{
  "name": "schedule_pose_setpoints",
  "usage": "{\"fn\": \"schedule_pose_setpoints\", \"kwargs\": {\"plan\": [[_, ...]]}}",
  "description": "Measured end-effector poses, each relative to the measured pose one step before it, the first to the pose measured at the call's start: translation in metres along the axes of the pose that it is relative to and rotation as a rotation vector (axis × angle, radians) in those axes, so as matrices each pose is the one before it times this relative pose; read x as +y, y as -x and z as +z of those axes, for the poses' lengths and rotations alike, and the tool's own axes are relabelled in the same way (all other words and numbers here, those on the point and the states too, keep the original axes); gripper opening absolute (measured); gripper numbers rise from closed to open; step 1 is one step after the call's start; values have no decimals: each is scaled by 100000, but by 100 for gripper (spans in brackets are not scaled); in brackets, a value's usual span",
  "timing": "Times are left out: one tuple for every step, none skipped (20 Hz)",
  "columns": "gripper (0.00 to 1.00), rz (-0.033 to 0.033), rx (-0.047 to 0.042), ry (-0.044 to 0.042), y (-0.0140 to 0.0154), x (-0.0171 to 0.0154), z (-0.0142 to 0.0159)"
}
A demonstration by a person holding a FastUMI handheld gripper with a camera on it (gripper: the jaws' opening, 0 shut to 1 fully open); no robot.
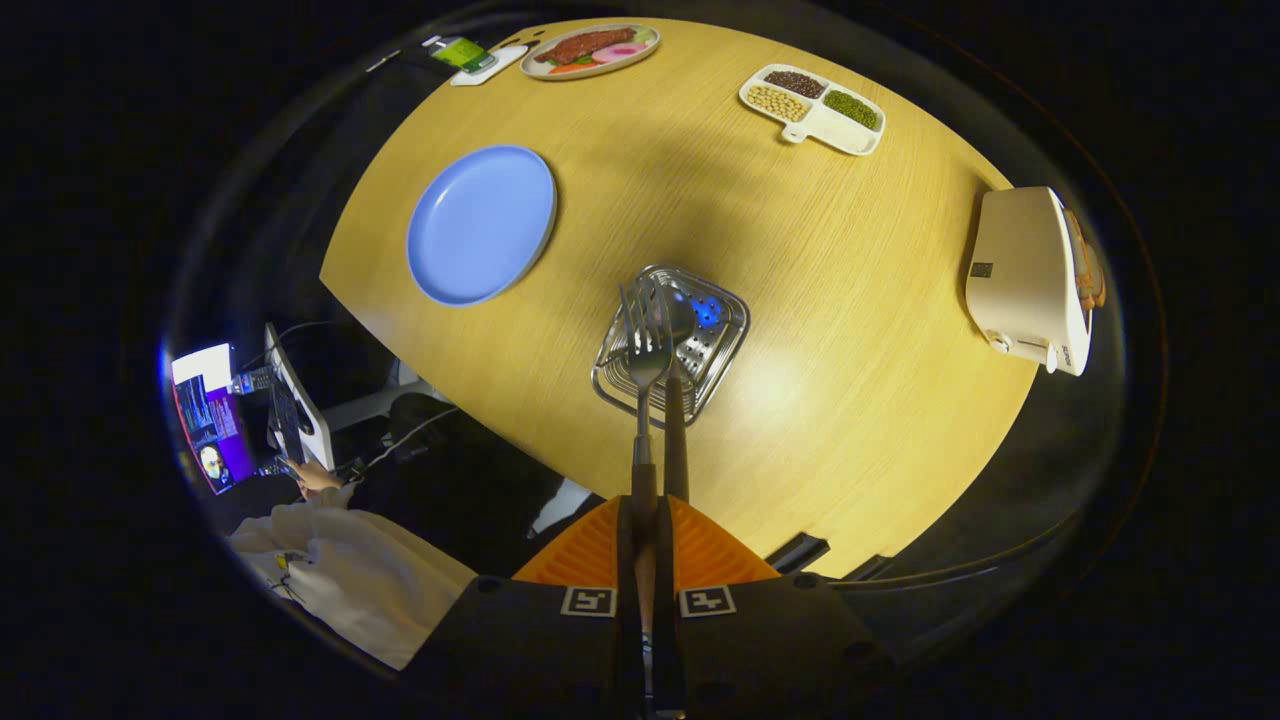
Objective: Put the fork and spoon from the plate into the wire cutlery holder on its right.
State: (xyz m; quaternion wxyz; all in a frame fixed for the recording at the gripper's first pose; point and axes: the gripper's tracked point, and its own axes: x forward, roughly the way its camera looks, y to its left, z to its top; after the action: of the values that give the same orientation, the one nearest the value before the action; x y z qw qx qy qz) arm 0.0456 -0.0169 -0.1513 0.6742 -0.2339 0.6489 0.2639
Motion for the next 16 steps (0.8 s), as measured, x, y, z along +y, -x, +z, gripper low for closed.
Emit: {"fn": "schedule_pose_setpoints", "kwargs": {"plan": [[8,-1415,3413,1422,-69,-781,20],[8,-868,3435,674,-123,-462,56],[8,-19,2948,208,-171,-310,87],[9,427,2695,232,-190,-178,168],[9,-69,2176,442,-160,-258,199],[9,-150,1964,393,-148,-190,334],[9,355,1788,345,-88,-35,301],[9,339,1832,417,-148,-54,258],[9,105,1836,587,-122,25,260],[9,217,2039,711,-149,-47,88],[9,42,1678,1038,-251,257,164],[11,-79,995,932,-15,53,194],[11,-246,68,396,-23,19,308],[11,28,-392,-196,-17,68,316],[13,192,-759,-383,12,-19,341],[13,506,-617,-330,128,152,139]]}}
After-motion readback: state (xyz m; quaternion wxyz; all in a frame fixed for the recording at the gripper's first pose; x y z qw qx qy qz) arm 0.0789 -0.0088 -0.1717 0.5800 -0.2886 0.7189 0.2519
